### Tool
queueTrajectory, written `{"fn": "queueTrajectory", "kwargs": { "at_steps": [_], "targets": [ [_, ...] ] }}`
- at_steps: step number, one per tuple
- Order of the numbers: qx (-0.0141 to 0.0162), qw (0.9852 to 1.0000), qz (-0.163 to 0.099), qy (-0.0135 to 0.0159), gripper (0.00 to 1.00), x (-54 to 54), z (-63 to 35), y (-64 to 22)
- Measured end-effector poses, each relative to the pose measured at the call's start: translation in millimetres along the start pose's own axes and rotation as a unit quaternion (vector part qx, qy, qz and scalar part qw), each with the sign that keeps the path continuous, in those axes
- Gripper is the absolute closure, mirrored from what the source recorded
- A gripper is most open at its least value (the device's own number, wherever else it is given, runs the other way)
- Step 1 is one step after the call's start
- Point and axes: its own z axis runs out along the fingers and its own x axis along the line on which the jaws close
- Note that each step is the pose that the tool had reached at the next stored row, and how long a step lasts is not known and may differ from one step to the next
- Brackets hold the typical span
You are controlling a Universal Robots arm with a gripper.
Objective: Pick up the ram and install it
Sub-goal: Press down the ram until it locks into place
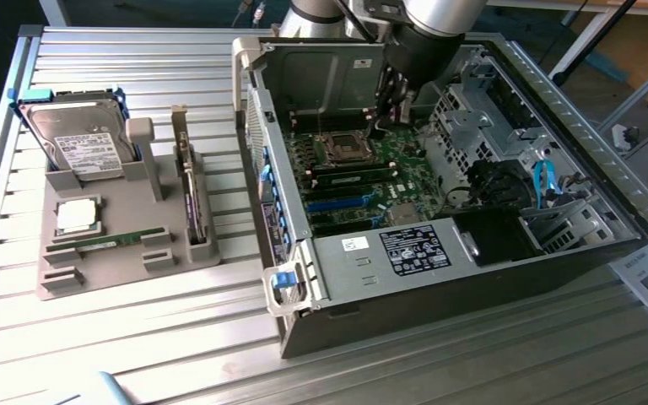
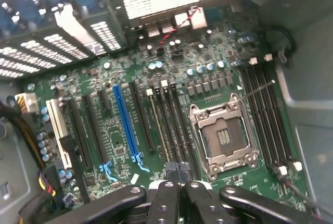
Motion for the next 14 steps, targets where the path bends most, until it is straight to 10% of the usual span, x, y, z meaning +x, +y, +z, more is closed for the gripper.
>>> {"fn": "queueTrajectory", "kwargs": {
  "at_steps": [6,14],
  "targets": [
    [0.0019,0.9988,0.048,-0.0026,0.9,0.0,0.0,0.0],
    [0.0051,0.9918,0.128,-0.0068,0.9,0.0,0.0,0.0]
  ]
}}
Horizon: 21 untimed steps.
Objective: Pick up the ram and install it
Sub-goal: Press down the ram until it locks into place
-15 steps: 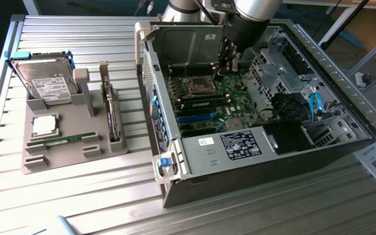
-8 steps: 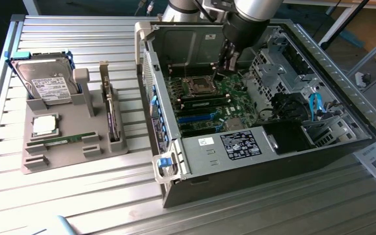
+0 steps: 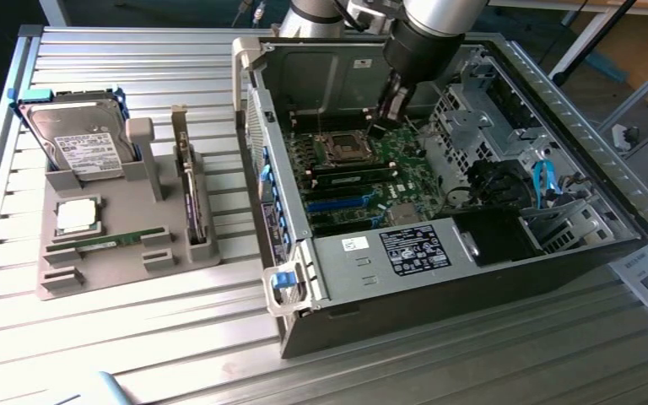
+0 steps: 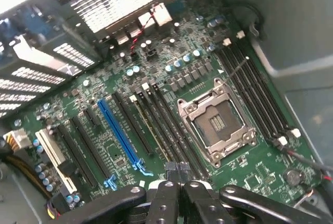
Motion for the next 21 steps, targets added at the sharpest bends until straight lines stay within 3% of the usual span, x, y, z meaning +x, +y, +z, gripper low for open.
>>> {"fn": "queueTrajectory", "kwargs": {
  "at_steps": [8,12,17,18,19,21],
  "targets": [
    [0.0025,0.9979,0.064,-0.0034,0.9,0.0,0.0,0.0],
    [0.0038,0.9953,0.097,-0.0051,0.9,0.0,0.0,0.0],
    [0.0058,0.9891,0.147,-0.0079,0.9,0.0,0.0,0.0],
    [0.0063,0.9872,0.159,-0.0085,0.9,0.0,0.0,0.0],
    [0.0071,0.9837,0.18,-0.0096,0.9,0.0,0.0,0.0],
    [0.0082,0.9785,0.206,-0.0109,0.9,0.0,0.0,0.0]
  ]
}}
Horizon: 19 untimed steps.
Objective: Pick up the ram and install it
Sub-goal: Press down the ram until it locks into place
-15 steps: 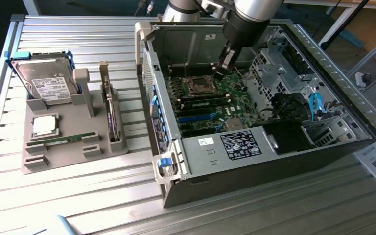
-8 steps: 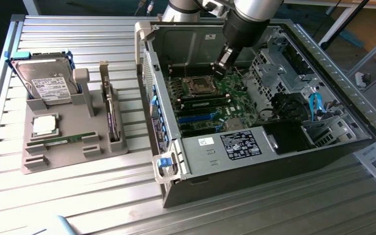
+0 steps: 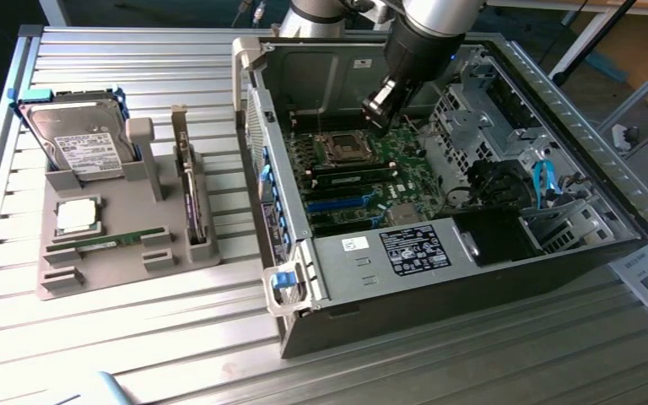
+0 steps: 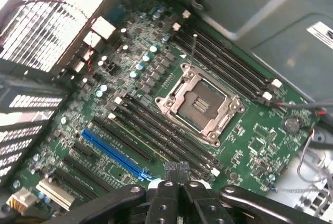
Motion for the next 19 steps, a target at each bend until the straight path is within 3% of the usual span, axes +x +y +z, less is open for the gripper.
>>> {"fn": "queueTrajectory", "kwargs": {
  "at_steps": [4,6,10,12,13,17,19],
  "targets": [
    [0.0019,0.9988,0.048,-0.0026,0.9,0.0,0.0,0.0],
    [0.0031,0.9969,0.078,-0.0042,0.9,0.0,0.0,0.0],
    [0.0052,0.9913,0.131,-0.0069,0.9,0.0,0.0,0.0],
    [0.0064,0.9871,0.159,-0.0085,0.9,0.0,0.0,0.0],
    [0.0067,0.9858,0.168,-0.0089,0.9,0.0,0.0,0.0],
    [0.0088,0.9751,0.221,-0.0118,0.9,0.0,0.0,0.0],
    [0.0089,0.9741,0.226,-0.012,0.9,0.0,0.0,0.0]
  ]
}}
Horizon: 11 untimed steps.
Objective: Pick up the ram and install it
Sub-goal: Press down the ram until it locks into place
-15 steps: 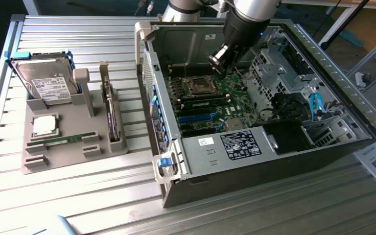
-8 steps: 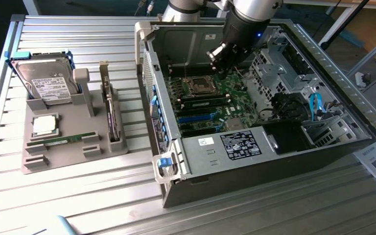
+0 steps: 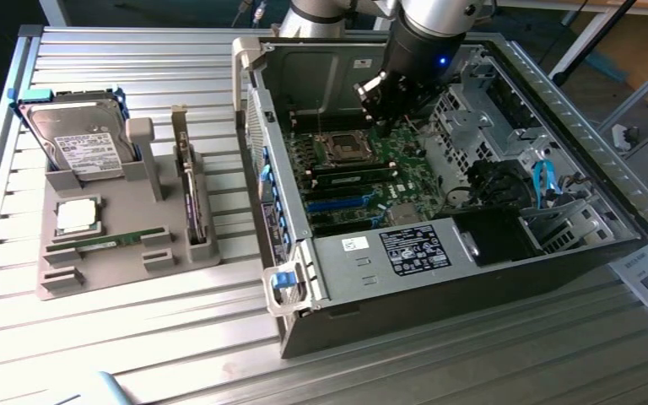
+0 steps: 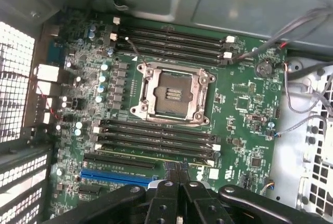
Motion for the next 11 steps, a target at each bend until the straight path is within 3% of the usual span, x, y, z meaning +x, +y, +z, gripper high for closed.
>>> {"fn": "queueTrajectory", "kwargs": {
  "at_steps": [3,7,11],
  "targets": [
    [0.0,1.0,0.0,0.0002,0.9,0.0,0.0,0.0],
    [-0.0006,1.0,0.002,0.005,0.9,0.0,-0.1,0.0],
    [-0.0007,1.0,0.002,0.0054,0.9,0.0,0.0,0.0]
  ]
}}
